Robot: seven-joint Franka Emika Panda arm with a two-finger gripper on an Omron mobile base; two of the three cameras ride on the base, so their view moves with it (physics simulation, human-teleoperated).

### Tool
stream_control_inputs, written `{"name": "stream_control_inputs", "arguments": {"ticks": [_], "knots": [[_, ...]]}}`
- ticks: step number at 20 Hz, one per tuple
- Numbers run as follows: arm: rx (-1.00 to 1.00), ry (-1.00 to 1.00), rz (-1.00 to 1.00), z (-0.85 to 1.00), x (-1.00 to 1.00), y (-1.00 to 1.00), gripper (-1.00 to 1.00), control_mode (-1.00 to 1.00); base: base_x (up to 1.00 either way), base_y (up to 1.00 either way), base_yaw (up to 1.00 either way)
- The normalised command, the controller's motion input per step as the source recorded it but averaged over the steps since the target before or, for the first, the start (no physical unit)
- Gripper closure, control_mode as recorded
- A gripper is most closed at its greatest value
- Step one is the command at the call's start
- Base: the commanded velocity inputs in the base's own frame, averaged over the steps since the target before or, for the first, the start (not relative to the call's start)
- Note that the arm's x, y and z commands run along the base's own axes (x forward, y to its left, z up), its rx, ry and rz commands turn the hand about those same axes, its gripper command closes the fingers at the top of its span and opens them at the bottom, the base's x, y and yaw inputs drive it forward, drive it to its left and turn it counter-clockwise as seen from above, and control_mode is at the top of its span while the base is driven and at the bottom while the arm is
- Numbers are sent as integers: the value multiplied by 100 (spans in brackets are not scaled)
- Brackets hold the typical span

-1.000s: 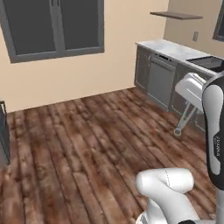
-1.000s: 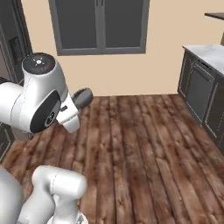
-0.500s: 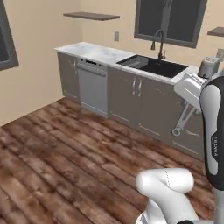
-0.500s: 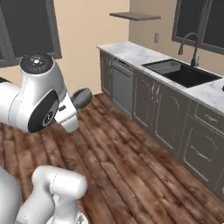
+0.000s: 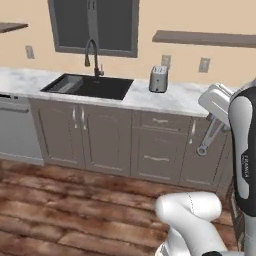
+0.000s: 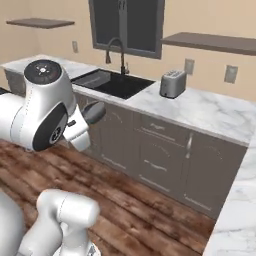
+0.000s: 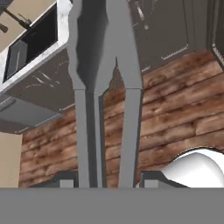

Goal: Take the tongs from the drawer on the left and place them on the dining counter next to the tray containing the kebab skewer.

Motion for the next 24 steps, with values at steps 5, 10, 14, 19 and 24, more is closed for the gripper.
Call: {"name": "stream_control_inputs", "arguments": {"ticks": [5, 10, 14, 19, 24], "knots": [[0, 0, 0, 0, 0, 0, 100, 100, 59, 53, -83], [0, 0, 0, 0, 0, 0, 100, 100, 54, 83, -81], [0, 0, 0, 0, 0, 0, 100, 100, 61, 80, -82], [0, 0, 0, 0, 0, 0, 100, 100, 64, 73, -84], [0, 0, 0, 0, 0, 0, 100, 100, 84, 63, -77]]}}
